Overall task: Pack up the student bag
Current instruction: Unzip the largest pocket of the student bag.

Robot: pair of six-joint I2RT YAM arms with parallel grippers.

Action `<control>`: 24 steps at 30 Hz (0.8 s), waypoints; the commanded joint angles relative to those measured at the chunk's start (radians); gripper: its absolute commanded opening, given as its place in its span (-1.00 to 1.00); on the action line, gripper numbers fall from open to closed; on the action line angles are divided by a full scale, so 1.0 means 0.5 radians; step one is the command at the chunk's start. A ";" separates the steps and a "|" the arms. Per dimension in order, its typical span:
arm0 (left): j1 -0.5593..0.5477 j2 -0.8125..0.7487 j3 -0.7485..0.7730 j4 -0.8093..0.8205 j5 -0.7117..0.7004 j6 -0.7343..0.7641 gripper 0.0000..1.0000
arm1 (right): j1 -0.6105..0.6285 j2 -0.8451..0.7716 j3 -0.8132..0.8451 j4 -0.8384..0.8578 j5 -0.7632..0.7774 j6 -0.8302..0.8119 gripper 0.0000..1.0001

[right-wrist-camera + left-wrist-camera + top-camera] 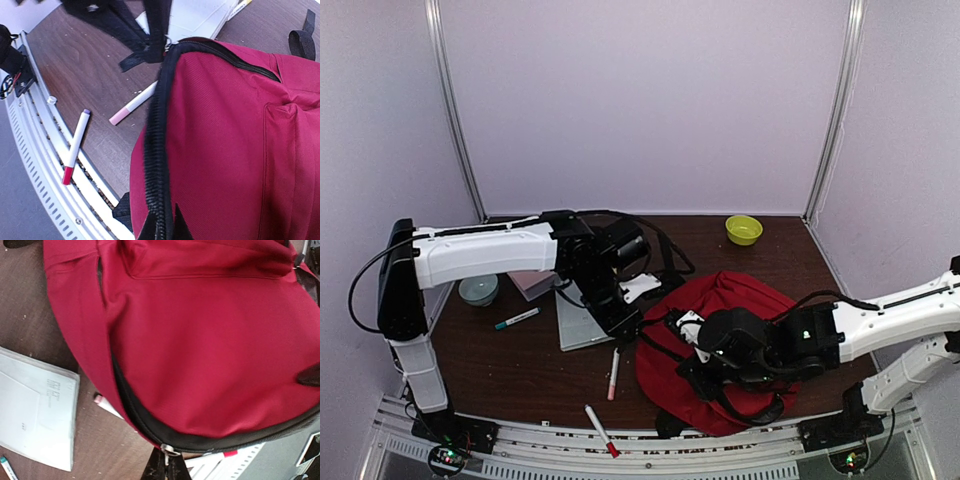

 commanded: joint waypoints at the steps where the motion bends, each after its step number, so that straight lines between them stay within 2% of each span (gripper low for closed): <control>1: 0.131 0.079 0.088 -0.043 -0.101 0.102 -1.00 | 0.028 -0.170 -0.096 0.035 -0.169 -0.049 -1.00; 5: 0.214 0.220 0.240 -0.081 -0.094 0.188 -1.00 | 0.049 -0.170 -0.094 0.054 -0.329 -0.071 -1.00; 10: 0.282 0.415 0.379 -0.163 -0.029 0.303 -1.00 | 0.129 -0.101 0.013 0.015 -0.375 -0.110 -1.00; 13: 0.296 0.490 0.403 -0.233 -0.037 0.351 -1.00 | 0.151 -0.088 0.063 -0.045 -0.290 -0.120 -1.00; 16: 0.295 0.434 0.352 -0.258 0.002 0.311 -1.00 | 0.153 -0.043 0.090 -0.141 -0.116 -0.105 -1.00; 17: 0.292 0.389 0.325 -0.255 0.014 0.276 -1.00 | 0.149 -0.019 0.099 -0.171 -0.064 -0.090 -0.95; 19: 0.275 0.277 0.273 -0.245 0.052 0.215 -1.00 | 0.150 0.033 0.115 -0.200 -0.001 -0.076 -0.52; 20: 0.258 0.218 0.244 -0.241 0.079 0.191 -1.00 | 0.149 0.059 0.129 -0.202 0.004 -0.071 -0.40; 21: 0.237 0.143 0.202 -0.230 0.104 0.174 -1.00 | 0.150 0.079 0.149 -0.198 -0.004 -0.074 -0.30; 23: 0.187 0.066 0.130 -0.219 0.155 0.156 -1.00 | 0.149 0.096 0.166 -0.134 -0.044 -0.085 -0.23; 24: 0.165 0.050 0.090 -0.218 0.153 0.153 -1.00 | 0.150 0.091 0.164 -0.079 -0.053 -0.088 -0.11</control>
